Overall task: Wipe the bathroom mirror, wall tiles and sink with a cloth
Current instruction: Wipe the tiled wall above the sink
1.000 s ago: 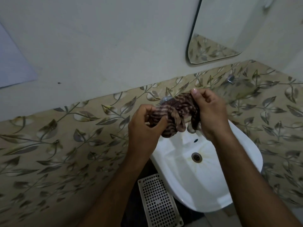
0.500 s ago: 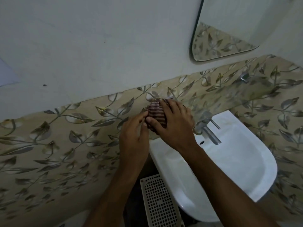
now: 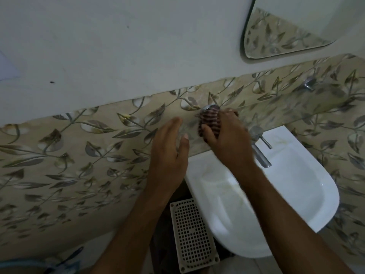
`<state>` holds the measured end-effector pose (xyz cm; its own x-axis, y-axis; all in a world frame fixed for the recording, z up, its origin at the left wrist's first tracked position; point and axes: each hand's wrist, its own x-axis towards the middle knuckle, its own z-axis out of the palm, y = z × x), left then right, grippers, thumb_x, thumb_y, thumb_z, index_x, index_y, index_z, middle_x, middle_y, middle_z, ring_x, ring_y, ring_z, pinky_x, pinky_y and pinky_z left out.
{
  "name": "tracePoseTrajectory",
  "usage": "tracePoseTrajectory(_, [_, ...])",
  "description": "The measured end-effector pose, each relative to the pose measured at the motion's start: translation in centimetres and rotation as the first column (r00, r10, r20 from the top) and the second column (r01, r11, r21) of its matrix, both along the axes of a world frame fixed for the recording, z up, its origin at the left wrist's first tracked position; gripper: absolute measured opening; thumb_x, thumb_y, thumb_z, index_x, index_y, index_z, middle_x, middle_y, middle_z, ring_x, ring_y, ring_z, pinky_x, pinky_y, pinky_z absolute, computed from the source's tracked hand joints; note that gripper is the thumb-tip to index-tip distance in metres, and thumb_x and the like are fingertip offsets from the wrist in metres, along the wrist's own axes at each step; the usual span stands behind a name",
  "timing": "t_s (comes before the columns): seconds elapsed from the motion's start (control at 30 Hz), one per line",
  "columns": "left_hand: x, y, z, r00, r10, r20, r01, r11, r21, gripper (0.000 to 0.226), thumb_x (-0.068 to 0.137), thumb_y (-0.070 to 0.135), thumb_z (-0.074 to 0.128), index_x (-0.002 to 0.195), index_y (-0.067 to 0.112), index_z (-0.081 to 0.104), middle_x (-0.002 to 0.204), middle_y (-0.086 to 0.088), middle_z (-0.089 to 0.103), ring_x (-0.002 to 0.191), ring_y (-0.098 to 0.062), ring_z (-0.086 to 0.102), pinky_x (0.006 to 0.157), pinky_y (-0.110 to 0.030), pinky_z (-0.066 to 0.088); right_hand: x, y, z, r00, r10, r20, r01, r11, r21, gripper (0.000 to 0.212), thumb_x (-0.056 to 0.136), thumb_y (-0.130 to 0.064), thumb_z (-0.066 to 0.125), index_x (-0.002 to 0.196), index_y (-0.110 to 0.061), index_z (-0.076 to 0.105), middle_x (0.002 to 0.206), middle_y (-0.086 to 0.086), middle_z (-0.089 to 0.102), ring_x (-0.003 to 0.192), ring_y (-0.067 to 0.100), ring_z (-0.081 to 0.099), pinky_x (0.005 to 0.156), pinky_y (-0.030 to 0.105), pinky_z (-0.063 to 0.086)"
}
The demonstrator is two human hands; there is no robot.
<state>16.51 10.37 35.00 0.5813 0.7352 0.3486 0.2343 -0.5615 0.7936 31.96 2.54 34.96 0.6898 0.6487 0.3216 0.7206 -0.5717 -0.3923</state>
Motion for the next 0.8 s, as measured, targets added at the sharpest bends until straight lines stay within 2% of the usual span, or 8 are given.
tracePoseTrajectory(0.07, [0.6,0.3,0.5,0.996,-0.035,-0.079,0.044,0.993,0.113,0.047,0.105,0.034,0.040,0.146,0.014,0.047,0.149,-0.001,0.047,0.135,-0.001,0.033,0.111,-0.003,0.014,-3.1,1.0,-0.5,0.989,0.140,0.050,-0.140,0.990,-0.019,0.057,0.097,-0.051,0.035,0.137,-0.015,0.054,0.136,0.009,0.059,0.129,0.027,0.053,0.108,0.046,0.043])
tracePoseTrajectory(0.13, [1.2,0.6,0.9,0.994,-0.054,-0.100,0.070,0.984,0.167,0.048,0.103,0.037,0.038,0.142,0.012,0.051,0.145,-0.003,0.051,0.135,-0.013,0.041,0.117,-0.020,0.026,-4.8,1.2,-1.1,0.951,0.288,0.114,-0.288,0.958,-0.014,0.052,0.100,-0.038,0.038,0.143,-0.011,0.052,0.145,0.010,0.055,0.139,0.025,0.047,0.115,0.044,0.037])
tracePoseTrajectory(0.23, [1.8,0.5,1.3,0.989,-0.053,-0.137,0.083,0.971,0.226,0.048,0.101,0.038,0.039,0.139,0.013,0.055,0.142,-0.004,0.053,0.134,-0.018,0.044,0.116,-0.038,0.033,-3.4,-0.1,-1.0,0.944,0.326,0.043,-0.329,0.941,0.079,0.049,0.101,-0.041,0.039,0.139,-0.015,0.055,0.141,0.005,0.058,0.134,0.020,0.050,0.117,0.040,0.036])
tracePoseTrajectory(0.33, [2.2,0.3,1.3,0.984,-0.104,-0.146,0.142,0.950,0.277,0.045,0.100,0.035,0.044,0.138,0.014,0.056,0.140,-0.004,0.054,0.132,-0.016,0.043,0.113,-0.028,0.028,0.8,-1.9,-0.6,0.985,0.172,-0.018,-0.169,0.979,0.116,0.052,0.097,-0.055,0.041,0.130,-0.020,0.060,0.125,0.002,0.063,0.116,0.020,0.057,0.104,0.042,0.046])
tracePoseTrajectory(0.5, [2.8,0.4,1.0,0.988,-0.100,-0.117,0.127,0.958,0.259,0.044,0.101,0.035,0.042,0.137,0.013,0.056,0.137,-0.003,0.056,0.129,-0.013,0.042,0.109,-0.014,0.021,3.2,-1.7,-0.2,0.989,-0.139,0.056,0.141,0.989,-0.033,0.067,0.091,-0.063,0.030,0.125,-0.013,0.059,0.121,0.010,0.064,0.112,0.028,0.057,0.096,0.044,0.049])
tracePoseTrajectory(0.6, [3.3,0.0,1.0,0.992,-0.107,-0.065,0.119,0.968,0.223,0.043,0.103,0.036,0.039,0.136,0.014,0.056,0.136,-0.001,0.056,0.129,-0.013,0.044,0.112,-0.023,0.030,-1.4,-0.2,-0.5,0.998,0.036,0.047,-0.037,0.999,0.028,0.052,0.098,-0.055,0.031,0.132,-0.023,0.055,0.128,0.002,0.059,0.120,0.020,0.054,0.104,0.044,0.044])
tracePoseTrajectory(0.7, [4.2,-0.5,0.8,0.988,-0.139,-0.073,0.152,0.960,0.237,0.047,0.102,0.040,0.037,0.135,0.013,0.058,0.137,-0.003,0.057,0.129,-0.015,0.047,0.115,-0.029,0.032,-3.6,-0.6,-1.4,0.974,0.204,0.099,-0.212,0.974,0.076,0.048,0.102,-0.035,0.038,0.142,-0.014,0.051,0.145,0.007,0.054,0.138,0.022,0.047,0.117,0.043,0.034])
tracePoseTrajectory(0.8, [5.2,-0.9,0.7,0.978,-0.167,-0.127,0.197,0.937,0.287,0.049,0.102,0.040,0.038,0.137,0.013,0.057,0.142,-0.006,0.055,0.133,-0.017,0.044,0.117,-0.027,0.027,-0.6,-2.0,-1.1,0.971,0.228,0.065,-0.234,0.967,0.102,0.050,0.101,-0.041,0.037,0.135,-0.011,0.057,0.137,0.008,0.060,0.130,0.023,0.053,0.111,0.041,0.040])
